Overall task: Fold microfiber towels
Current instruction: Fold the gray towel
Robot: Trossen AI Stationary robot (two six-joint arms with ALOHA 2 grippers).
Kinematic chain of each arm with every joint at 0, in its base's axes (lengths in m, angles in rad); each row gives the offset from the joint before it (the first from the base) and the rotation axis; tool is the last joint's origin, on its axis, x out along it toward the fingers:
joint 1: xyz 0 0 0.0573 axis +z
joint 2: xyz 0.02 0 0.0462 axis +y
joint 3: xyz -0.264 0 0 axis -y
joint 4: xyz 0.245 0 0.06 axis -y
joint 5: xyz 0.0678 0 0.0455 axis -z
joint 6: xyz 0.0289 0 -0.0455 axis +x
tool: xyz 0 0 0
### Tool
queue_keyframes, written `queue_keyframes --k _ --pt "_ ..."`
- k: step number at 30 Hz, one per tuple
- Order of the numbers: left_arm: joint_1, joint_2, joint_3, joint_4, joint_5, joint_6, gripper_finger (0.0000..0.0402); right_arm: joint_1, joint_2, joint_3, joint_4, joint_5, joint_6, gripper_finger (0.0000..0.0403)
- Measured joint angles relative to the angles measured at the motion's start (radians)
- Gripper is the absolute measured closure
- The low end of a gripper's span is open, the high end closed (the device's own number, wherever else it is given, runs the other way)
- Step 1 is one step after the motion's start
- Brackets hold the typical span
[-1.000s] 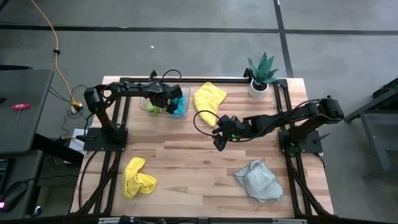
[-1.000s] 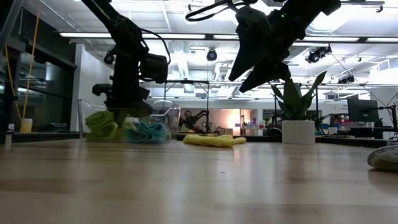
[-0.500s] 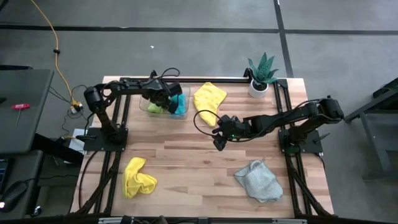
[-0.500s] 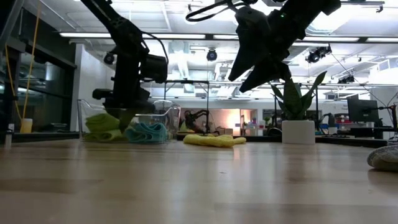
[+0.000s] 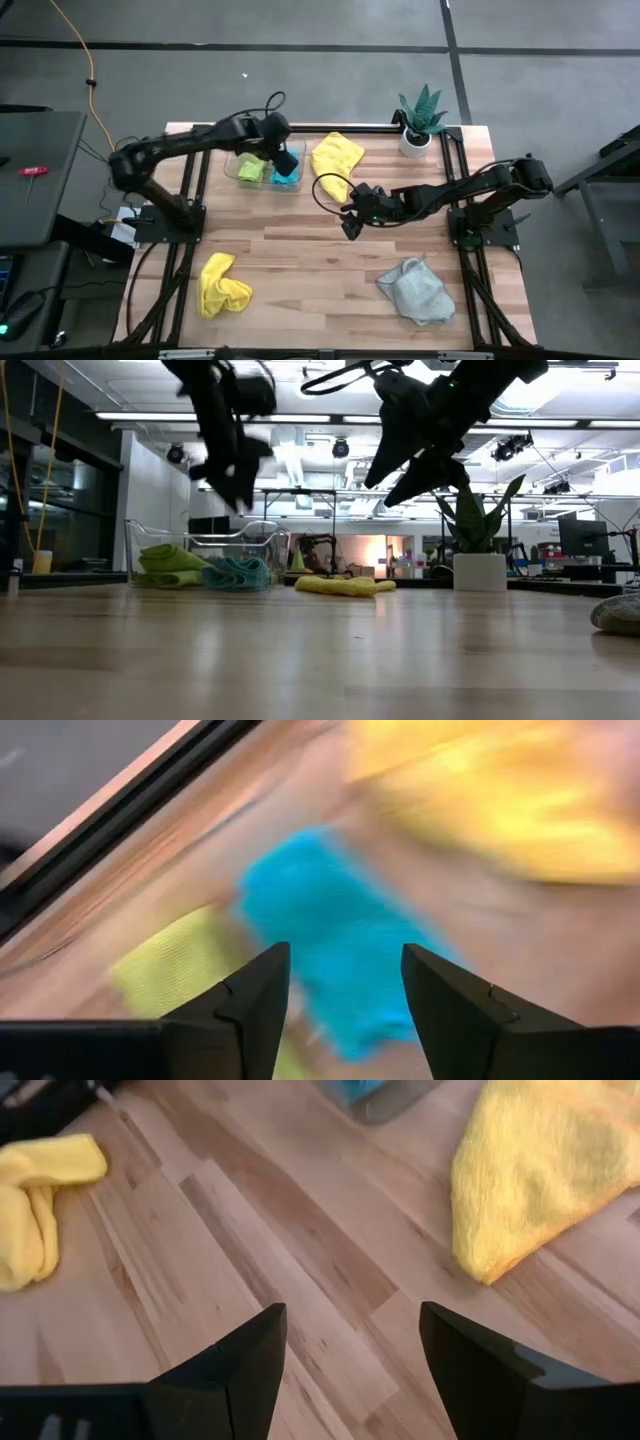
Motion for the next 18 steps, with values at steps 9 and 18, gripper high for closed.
queue_keyframes --k 9,18 --pt "-0.272 -0.400 -0.255 0.533 0.108 -0.023 0.0226 0.001 0.000 0.000 0.104 0.015 -0.005 0.0180" --pt "-0.524 -0.565 -0.488 0.896 0.110 -0.111 0.0227 0.000 -0.056 0.000 -0.046 -0.264 0.018 0.0180"
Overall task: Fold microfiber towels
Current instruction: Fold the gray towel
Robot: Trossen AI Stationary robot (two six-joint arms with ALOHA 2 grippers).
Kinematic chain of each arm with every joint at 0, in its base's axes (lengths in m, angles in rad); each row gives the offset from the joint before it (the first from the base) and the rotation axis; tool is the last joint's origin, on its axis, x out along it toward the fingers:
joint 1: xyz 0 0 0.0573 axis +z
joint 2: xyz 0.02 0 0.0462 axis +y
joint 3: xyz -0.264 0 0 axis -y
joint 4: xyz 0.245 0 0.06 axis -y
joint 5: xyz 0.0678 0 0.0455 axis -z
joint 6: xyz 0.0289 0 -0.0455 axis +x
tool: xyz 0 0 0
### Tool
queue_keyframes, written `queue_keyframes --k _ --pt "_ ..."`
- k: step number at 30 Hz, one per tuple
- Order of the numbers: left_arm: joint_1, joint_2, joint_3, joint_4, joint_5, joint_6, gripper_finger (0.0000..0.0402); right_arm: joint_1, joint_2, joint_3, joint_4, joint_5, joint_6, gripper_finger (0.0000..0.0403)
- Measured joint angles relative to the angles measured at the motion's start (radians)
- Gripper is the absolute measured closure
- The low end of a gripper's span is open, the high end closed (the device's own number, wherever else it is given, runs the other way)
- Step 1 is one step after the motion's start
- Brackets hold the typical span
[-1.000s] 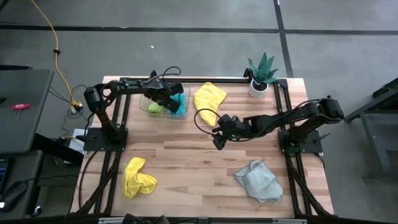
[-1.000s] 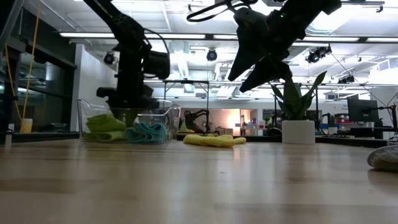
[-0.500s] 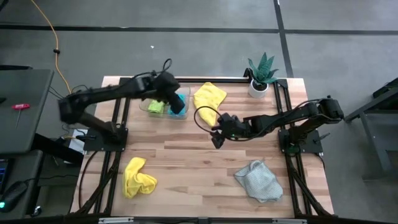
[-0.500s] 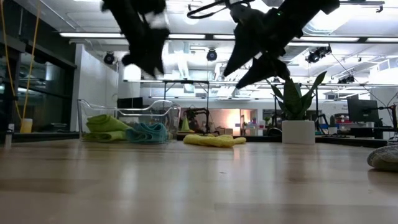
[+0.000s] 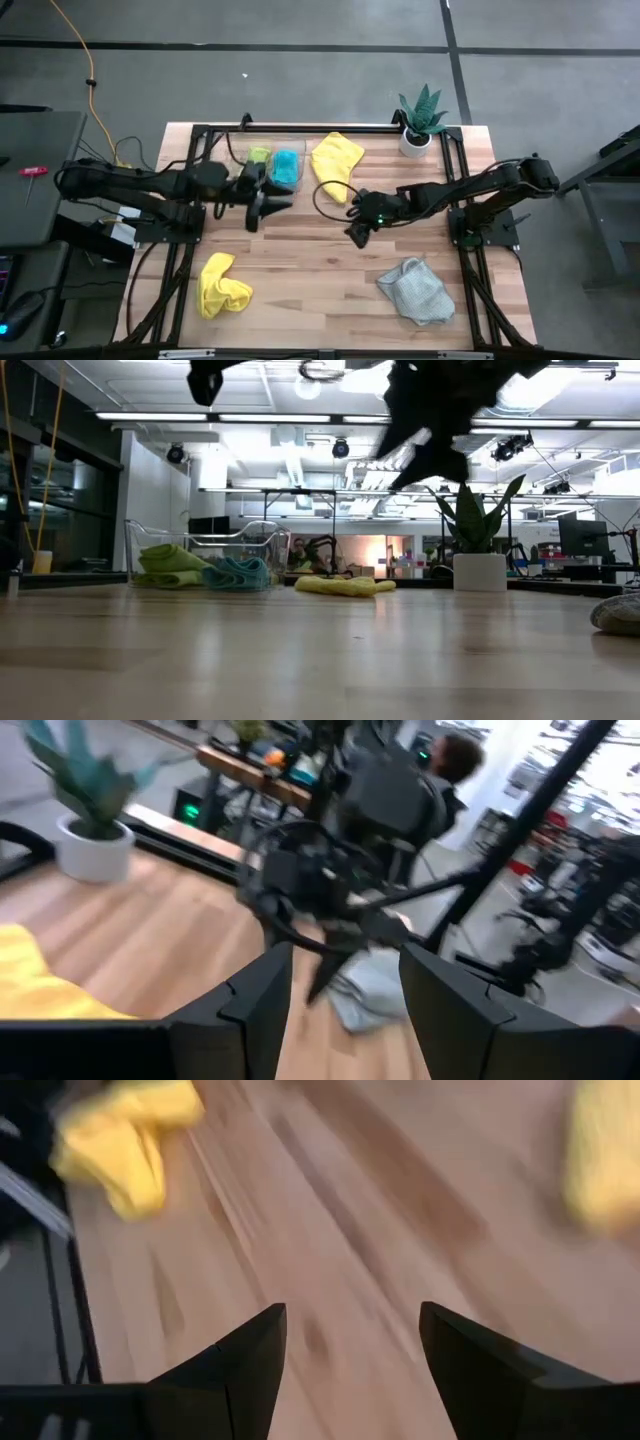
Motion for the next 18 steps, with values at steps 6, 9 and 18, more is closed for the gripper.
queue_keyframes --k 6,9,18 --pt "-0.062 0.000 -0.015 -0.004 0.000 0.005 0.0229 0.051 -0.026 0.000 -0.391 -0.165 0.152 0.0180" --pt "-0.067 0.015 -0.015 -0.011 -0.002 0.001 0.0229 0.092 -0.021 -0.020 -0.566 -0.232 0.307 0.0180" --pt "-0.069 0.023 -0.015 -0.006 -0.003 -0.022 0.0229 0.258 -0.089 -0.178 -0.659 -0.284 0.727 0.0180"
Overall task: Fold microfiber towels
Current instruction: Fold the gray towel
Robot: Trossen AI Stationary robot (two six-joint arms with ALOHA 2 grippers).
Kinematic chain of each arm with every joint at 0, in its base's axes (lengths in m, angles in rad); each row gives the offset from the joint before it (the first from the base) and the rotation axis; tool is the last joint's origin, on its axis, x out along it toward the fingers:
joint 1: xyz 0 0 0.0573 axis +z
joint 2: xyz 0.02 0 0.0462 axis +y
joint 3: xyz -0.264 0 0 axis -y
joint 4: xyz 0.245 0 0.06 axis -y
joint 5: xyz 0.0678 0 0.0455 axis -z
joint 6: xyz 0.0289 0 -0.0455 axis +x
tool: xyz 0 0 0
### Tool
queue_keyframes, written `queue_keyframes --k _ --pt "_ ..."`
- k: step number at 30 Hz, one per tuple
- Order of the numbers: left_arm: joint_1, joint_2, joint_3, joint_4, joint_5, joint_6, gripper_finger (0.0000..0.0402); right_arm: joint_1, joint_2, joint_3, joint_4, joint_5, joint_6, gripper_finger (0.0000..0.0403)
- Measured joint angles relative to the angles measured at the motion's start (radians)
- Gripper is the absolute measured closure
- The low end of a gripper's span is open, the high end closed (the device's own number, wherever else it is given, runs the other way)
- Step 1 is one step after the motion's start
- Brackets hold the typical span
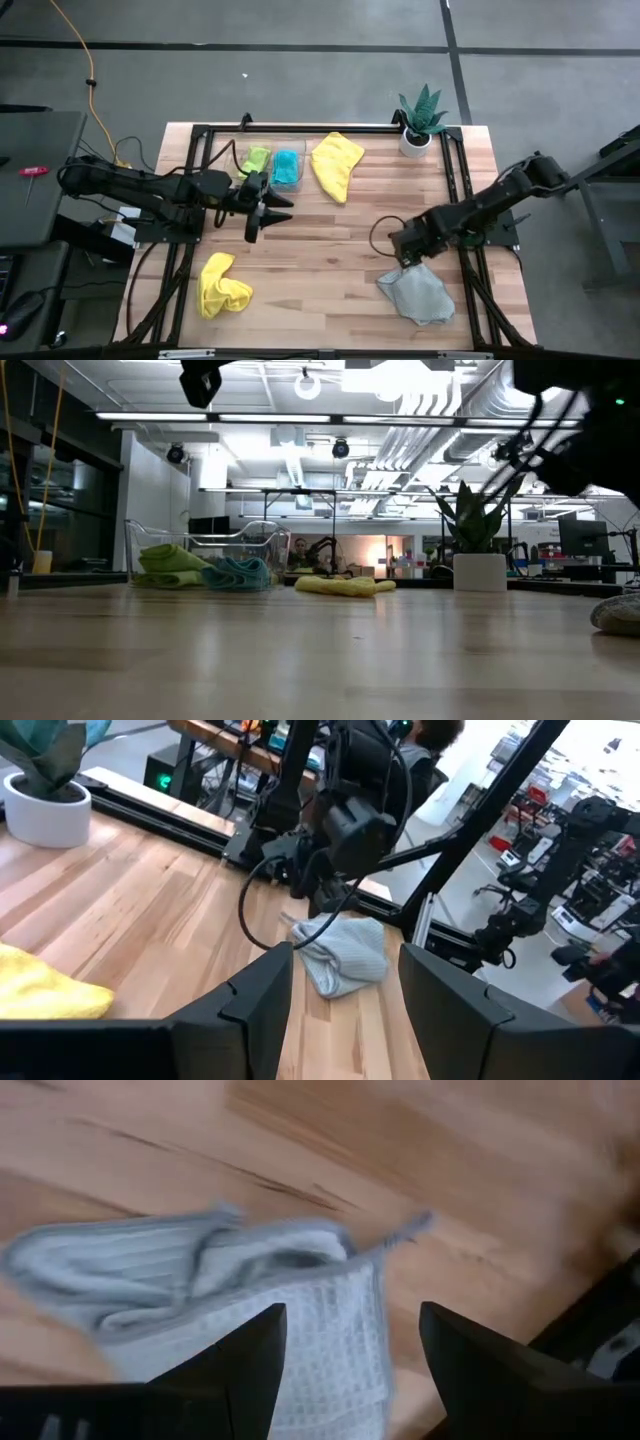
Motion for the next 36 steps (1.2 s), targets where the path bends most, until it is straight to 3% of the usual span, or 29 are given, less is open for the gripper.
queue_keyframes --k 4,10,16,25,29,34,36 --pt "0.000 0.001 0.000 0.000 0.000 0.000 0.0229 0.069 -0.034 -0.099 0.079 -0.012 0.203 0.0187" --pt "0.000 0.001 0.000 0.000 0.000 -0.008 0.0229 0.119 -0.061 -0.201 0.209 0.102 0.406 0.0207" --pt "0.003 0.001 0.000 0.000 0.000 -0.009 0.0229 0.131 -0.061 -0.209 0.205 0.185 0.503 0.0225" --pt "0.011 0.001 0.000 0.000 -0.002 -0.022 0.0229 0.131 -0.030 -0.209 0.184 0.186 0.560 0.0252" --pt "0.008 0.001 0.001 -0.001 -0.003 -0.027 0.0229 0.131 -0.012 -0.209 0.197 0.188 0.560 0.0291" --pt "0.009 0.001 0.001 0.002 -0.011 -0.038 0.0229 0.131 -0.013 -0.209 0.187 0.223 0.553 0.0387" --pt "0.009 0.001 0.001 0.015 -0.038 -0.037 0.0229 0.131 -0.015 -0.205 0.187 0.254 0.540 0.0393"
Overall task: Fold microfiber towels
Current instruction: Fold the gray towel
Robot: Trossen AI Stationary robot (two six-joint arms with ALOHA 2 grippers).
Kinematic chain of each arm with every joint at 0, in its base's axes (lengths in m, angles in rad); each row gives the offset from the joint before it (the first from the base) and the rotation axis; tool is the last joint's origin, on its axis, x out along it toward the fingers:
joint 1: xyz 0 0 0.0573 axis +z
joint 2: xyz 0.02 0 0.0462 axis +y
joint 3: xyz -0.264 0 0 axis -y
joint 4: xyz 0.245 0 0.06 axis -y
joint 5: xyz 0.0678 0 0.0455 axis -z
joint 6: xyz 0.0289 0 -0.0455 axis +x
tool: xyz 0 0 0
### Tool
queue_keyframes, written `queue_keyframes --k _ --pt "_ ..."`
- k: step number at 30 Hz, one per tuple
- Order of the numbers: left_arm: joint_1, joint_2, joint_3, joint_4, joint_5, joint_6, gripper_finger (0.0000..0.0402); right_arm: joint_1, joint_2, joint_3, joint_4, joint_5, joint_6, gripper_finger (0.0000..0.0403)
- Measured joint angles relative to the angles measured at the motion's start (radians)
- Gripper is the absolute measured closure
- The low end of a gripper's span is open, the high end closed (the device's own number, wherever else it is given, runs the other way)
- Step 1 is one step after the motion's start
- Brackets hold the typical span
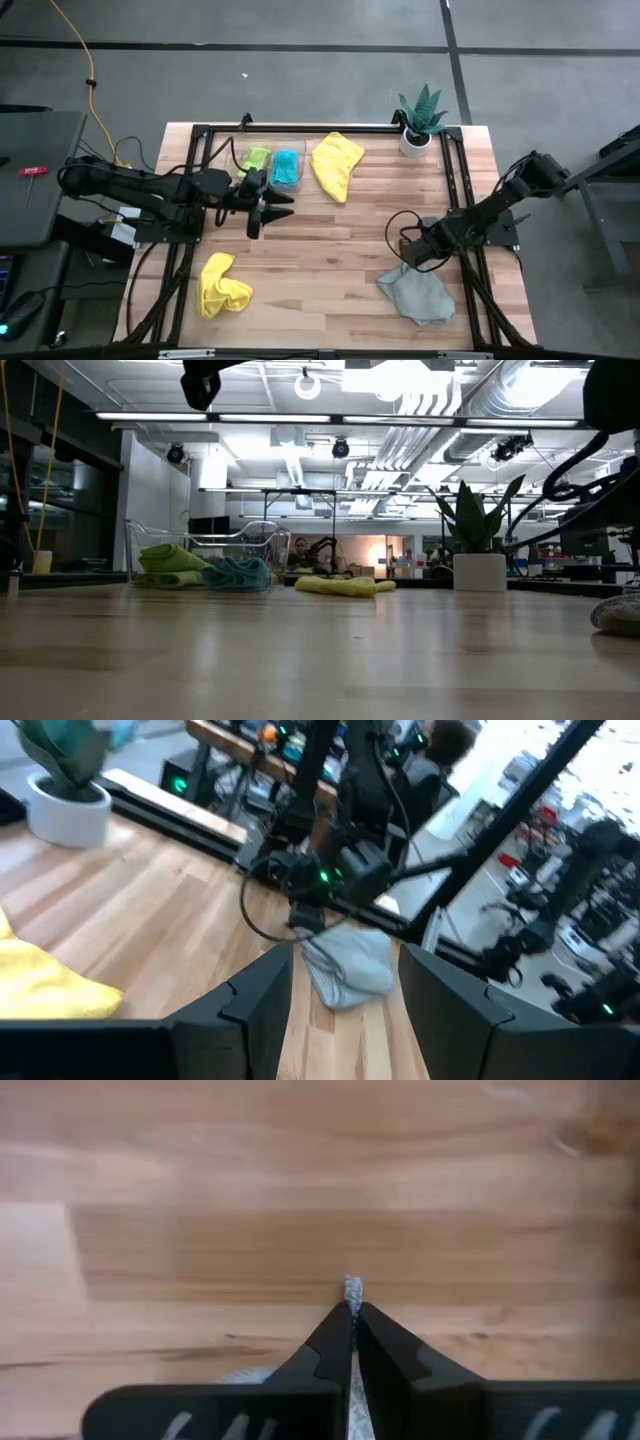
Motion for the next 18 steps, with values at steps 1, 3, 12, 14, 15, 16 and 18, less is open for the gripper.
queue_keyframes --k 1,3,12,14,15,16,18 --pt "0.000 0.000 0.000 0.009 -0.014 0.000 0.0229 0.000 -0.005 0.008 -0.012 0.015 -0.007 0.0391" --pt "0.001 0.000 0.000 0.022 -0.031 0.001 0.0229 0.000 -0.019 0.046 -0.051 0.074 -0.036 0.0397" --pt "0.000 0.008 0.000 0.029 -0.064 0.003 0.0229 -0.037 -0.065 0.399 -0.149 0.506 -0.435 0.0401" --pt "0.001 0.019 0.001 0.032 -0.068 0.003 0.0229 -0.064 -0.065 0.471 -0.094 0.526 -0.604 0.0402" --pt "0.002 0.021 0.000 0.035 -0.070 0.003 0.0229 -0.077 -0.065 0.501 -0.045 0.531 -0.705 0.0402" --pt "0.003 0.023 0.000 0.046 -0.073 0.003 0.0229 -0.088 -0.065 0.527 0.012 0.532 -0.804 0.0402" --pt "0.008 0.034 0.002 0.062 -0.076 0.003 0.0229 -0.109 -0.065 0.565 0.138 0.519 -0.999 0.0402"
